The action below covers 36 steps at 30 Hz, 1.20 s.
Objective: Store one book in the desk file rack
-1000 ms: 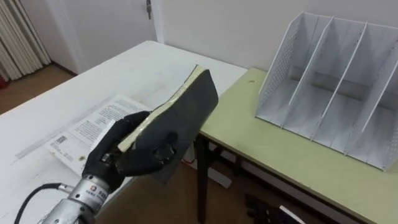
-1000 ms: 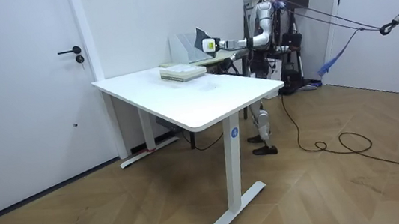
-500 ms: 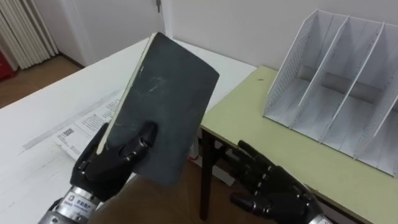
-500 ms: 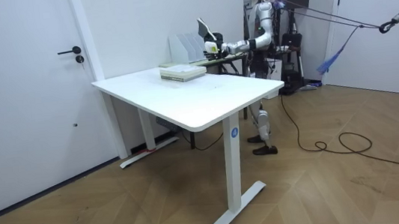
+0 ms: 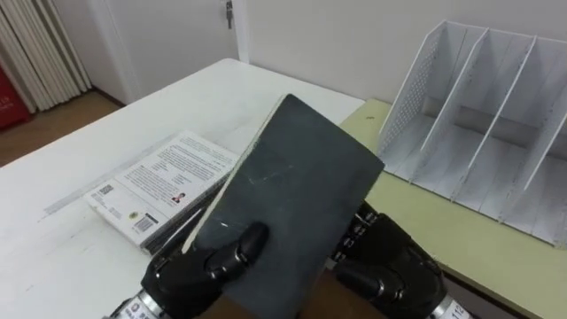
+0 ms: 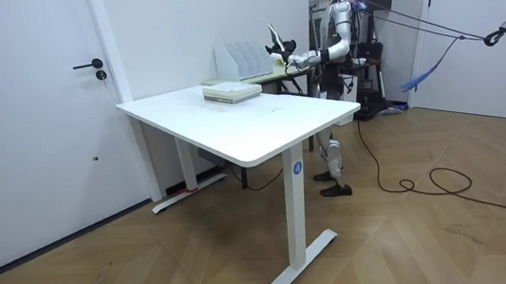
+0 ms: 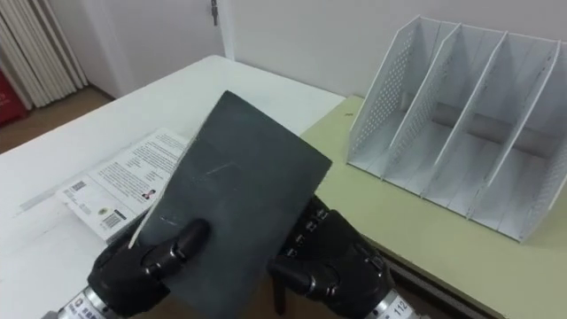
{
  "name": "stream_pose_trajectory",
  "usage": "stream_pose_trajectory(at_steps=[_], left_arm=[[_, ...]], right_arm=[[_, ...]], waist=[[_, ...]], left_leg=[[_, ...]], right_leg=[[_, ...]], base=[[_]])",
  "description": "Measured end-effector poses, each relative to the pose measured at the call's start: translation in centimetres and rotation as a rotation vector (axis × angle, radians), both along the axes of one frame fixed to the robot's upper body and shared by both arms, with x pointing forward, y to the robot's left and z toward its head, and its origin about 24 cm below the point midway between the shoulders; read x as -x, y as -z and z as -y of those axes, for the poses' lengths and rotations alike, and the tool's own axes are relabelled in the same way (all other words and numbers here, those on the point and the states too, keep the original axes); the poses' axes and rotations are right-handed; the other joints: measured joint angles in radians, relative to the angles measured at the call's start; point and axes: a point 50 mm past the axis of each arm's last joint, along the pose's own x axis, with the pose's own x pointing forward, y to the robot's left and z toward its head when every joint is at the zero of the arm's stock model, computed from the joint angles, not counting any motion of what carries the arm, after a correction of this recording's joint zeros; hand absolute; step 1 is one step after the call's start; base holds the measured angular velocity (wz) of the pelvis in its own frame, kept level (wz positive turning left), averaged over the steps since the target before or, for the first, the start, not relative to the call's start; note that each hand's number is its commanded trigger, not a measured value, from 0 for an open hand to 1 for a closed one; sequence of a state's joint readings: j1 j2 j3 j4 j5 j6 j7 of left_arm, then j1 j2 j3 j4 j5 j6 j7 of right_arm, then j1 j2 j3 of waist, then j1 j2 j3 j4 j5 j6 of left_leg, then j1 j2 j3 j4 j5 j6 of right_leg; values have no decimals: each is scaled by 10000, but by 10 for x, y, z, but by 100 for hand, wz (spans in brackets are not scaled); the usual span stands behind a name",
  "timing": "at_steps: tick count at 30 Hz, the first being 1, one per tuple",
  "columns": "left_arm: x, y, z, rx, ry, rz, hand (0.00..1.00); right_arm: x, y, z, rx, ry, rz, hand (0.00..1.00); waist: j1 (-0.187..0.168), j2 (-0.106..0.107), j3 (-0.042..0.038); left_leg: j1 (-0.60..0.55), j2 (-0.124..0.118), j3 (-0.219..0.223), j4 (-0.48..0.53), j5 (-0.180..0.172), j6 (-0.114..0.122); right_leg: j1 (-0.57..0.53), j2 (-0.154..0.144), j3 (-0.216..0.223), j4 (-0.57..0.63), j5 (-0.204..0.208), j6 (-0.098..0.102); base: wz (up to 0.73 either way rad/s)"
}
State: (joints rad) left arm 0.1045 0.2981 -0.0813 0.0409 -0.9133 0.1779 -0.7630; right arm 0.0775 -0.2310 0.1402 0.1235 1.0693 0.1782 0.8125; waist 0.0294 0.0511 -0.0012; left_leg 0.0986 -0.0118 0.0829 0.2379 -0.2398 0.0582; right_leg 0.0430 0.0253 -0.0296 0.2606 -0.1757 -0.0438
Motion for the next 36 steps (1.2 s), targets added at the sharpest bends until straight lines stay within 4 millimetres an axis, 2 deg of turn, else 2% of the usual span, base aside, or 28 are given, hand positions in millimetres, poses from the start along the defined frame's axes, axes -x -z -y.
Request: stream_pose_trajectory(at_steps=[5,19,29,36], left_arm=[[3,3,3,-68,525,-368,100],[7,9,6,181,1627,-964,100],[10,14,-12,-453,1905,-1332,100],[14,23,-24,-530,1873,-1828,100]], right_arm=[[0,-7,-3,-703,-194,-33,0],[1,-19,-7,-847,-691,18,0],[1,-19,-2,-518,-833,-114,0],[2,-19,1,-373,-835,-136,0]], waist=[[14,70,-27],[61,89,-18],[82,110,-18],[90,159,-54]], left_leg=[[-9,-1,75,0,0,0],[-309,-19,284,211,-30,-39],[-322,-6,366,170,-35,-49],[-278,-6,415,196,-35,-49]], right_leg=[[-84,-15,29,171,-50,-8],[-672,-57,164,827,-327,-66],[-744,-26,273,811,-336,-75],[-767,-22,311,840,-337,-76]], base=[[-2],[-3],[-3],[0]])
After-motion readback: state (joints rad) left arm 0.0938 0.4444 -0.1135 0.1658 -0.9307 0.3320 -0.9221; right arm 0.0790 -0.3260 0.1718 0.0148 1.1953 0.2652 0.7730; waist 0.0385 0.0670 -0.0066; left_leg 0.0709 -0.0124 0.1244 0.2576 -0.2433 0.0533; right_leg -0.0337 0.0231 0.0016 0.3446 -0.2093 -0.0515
